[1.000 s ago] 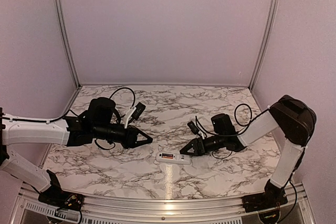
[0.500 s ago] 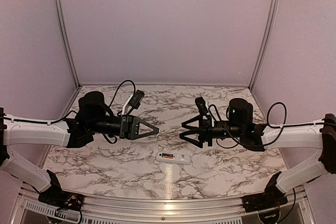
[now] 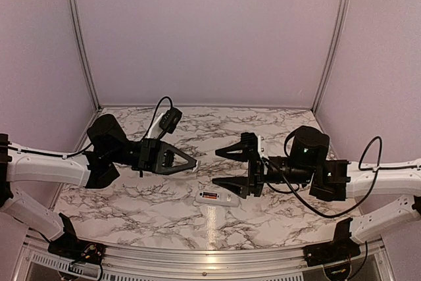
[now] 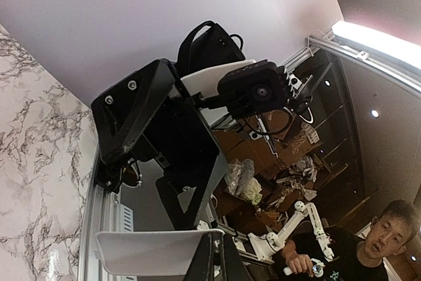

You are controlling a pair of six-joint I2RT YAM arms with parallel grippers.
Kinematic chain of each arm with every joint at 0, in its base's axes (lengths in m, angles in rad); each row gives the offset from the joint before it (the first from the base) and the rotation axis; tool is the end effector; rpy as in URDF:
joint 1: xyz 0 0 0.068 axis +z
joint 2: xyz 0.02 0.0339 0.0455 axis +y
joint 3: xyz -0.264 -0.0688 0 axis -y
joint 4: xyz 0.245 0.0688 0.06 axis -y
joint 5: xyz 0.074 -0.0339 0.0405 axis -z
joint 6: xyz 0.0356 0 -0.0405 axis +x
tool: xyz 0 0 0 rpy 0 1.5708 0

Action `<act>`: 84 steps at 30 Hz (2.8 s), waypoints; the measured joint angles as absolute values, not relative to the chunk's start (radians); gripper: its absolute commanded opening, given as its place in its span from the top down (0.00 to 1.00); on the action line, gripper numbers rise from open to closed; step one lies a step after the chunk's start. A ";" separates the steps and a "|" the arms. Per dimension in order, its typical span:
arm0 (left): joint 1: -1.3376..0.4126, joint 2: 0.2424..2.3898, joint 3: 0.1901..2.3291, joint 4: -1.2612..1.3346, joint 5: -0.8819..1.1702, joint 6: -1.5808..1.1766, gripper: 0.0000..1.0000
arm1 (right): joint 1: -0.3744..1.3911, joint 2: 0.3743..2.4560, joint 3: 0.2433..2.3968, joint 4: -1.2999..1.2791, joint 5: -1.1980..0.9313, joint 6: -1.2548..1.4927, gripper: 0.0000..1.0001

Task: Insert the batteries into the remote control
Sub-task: Pass from the left arm to the right, then load the battery cover onto the remote control without the battery cover.

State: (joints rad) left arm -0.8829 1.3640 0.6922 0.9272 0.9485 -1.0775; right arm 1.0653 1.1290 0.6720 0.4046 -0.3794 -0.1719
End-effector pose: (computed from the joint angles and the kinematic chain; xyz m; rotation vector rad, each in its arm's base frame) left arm 0.1596 -0.2398 0.2903 0.8766 1.6465 -2.1147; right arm 0.1146 0.2342 0.2923 -1.2278 1.1953 0.9830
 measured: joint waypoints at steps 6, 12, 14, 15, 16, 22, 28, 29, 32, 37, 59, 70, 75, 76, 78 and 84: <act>-0.900 1.407 0.689 1.022 0.949 -1.148 1.00 | 1.190 1.196 0.796 0.348 -0.217 -0.280 0.33; -0.906 1.435 0.678 1.113 0.936 -1.204 1.00 | 1.245 1.245 0.821 0.321 -0.101 -0.336 0.38; -0.907 1.440 0.673 1.141 0.933 -1.220 1.00 | 1.248 1.253 0.821 0.313 -0.072 -0.346 0.41; -0.907 1.443 0.669 1.157 0.933 -1.229 1.00 | 1.250 1.256 0.821 0.311 -0.053 -0.349 0.42; -0.907 1.444 0.668 1.168 0.933 -1.236 1.00 | 1.251 1.256 0.821 0.311 -0.035 -0.352 0.43; -0.908 1.461 0.664 1.222 0.923 -1.269 1.00 | 1.255 1.257 0.821 0.313 0.027 -0.368 0.44; -0.908 1.493 0.653 1.284 0.908 -1.310 1.00 | 1.257 1.257 0.821 0.313 0.038 -0.375 0.49; -0.908 1.499 0.653 1.289 0.907 -1.317 1.00 | 1.259 1.257 0.821 0.313 0.040 -0.377 0.51; -0.908 1.513 0.653 1.301 0.900 -1.335 1.00 | 1.265 1.257 0.821 0.313 0.041 -0.384 0.59; -0.908 1.527 0.653 1.310 0.885 -1.361 0.97 | 1.270 1.259 0.822 0.310 0.039 -0.398 0.71; -0.664 1.142 0.609 0.685 0.638 -0.953 0.06 | 1.196 1.392 0.950 0.037 -0.015 -0.299 0.79; -0.618 1.032 0.534 0.246 0.255 -0.735 0.04 | 1.104 1.729 1.155 -0.237 -0.196 -0.322 0.79; -0.618 1.034 0.463 0.221 0.215 -0.728 0.04 | 1.052 1.835 1.209 -0.319 -0.239 -0.342 0.78; -0.618 1.034 0.454 0.222 0.212 -0.728 0.05 | 1.040 1.853 1.227 -0.334 -0.245 -0.345 0.78; -0.618 1.036 0.445 0.223 0.212 -0.728 0.05 | 1.025 1.881 1.260 -0.358 -0.247 -0.349 0.78; -0.618 1.067 0.428 0.247 0.216 -0.730 0.05 | 1.007 1.919 1.299 -0.400 -0.252 -0.353 0.77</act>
